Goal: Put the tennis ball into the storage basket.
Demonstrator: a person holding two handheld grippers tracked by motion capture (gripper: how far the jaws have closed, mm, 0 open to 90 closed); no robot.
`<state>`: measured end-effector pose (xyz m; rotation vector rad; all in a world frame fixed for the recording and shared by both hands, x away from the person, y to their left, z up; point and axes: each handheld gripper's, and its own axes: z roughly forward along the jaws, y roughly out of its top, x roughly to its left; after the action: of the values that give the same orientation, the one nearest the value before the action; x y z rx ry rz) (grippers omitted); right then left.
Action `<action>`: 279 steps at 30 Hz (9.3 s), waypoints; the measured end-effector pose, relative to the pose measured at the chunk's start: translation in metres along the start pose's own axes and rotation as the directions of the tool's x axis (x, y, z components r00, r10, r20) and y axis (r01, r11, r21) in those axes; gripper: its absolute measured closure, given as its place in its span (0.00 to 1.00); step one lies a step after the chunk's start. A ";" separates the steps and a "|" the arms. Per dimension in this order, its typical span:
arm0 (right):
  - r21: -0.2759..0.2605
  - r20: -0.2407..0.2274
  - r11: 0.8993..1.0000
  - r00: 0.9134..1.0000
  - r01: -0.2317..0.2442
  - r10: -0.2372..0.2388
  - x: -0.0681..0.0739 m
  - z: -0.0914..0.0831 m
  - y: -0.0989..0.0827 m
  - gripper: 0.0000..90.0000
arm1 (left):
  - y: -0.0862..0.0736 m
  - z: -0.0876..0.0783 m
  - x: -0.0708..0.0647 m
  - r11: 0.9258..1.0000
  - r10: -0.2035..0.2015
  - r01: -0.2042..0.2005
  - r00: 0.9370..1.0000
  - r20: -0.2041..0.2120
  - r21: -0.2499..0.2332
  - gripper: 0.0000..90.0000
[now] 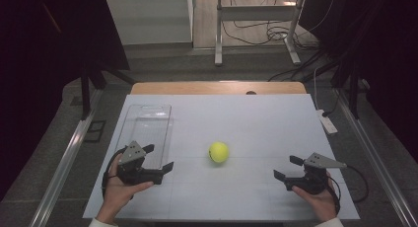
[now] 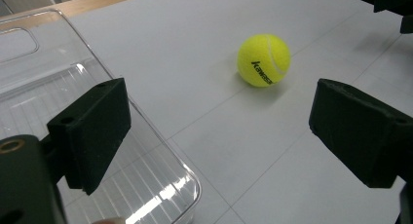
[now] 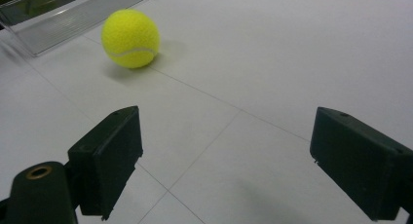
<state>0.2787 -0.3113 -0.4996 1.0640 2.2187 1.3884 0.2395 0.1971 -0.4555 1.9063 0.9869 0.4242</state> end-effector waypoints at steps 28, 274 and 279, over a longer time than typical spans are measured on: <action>0.009 -0.005 1.000 1.000 -0.003 0.003 -0.001 0.002 -0.001 0.13 | 0.023 0.021 -0.009 0.998 0.054 -0.056 0.997 0.062 0.034 0.11; 0.009 0.022 1.000 1.000 0.000 0.000 -0.005 0.001 -0.003 0.13 | 0.088 0.149 -0.041 0.922 0.142 -0.209 0.966 0.218 0.325 0.30; 0.010 0.023 1.000 1.000 -0.003 0.002 -0.005 0.001 -0.004 0.13 | 0.089 0.145 -0.038 0.926 0.145 -0.208 0.967 0.211 0.316 0.30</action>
<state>0.2812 -0.3153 -0.5039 1.0810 2.2105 1.3608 0.3493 0.0613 -0.4515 2.3092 0.8043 0.1830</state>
